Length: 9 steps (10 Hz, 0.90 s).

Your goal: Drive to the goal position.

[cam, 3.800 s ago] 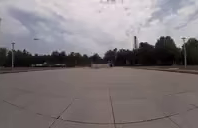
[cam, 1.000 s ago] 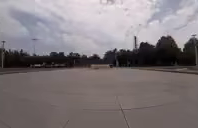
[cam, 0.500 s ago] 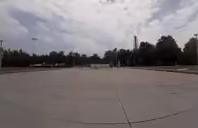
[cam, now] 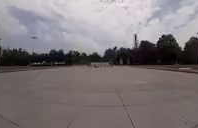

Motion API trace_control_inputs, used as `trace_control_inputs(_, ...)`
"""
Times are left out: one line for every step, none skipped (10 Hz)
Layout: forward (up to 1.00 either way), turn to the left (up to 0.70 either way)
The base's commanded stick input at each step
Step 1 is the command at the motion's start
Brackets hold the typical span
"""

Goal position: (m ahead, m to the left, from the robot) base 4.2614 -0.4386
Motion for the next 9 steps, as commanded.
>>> trace_control_inputs(0.7,0.0)
trace_control_inputs(0.7,0.0)
trace_control_inputs(0.7,0.0)
trace_control_inputs(0.7,0.0)
trace_control_inputs(0.7,0.0)
trace_control_inputs(0.7,0.0)
trace_control_inputs(0.7,0.0)
trace_control_inputs(0.7,0.0)
trace_control_inputs(0.7,0.0)
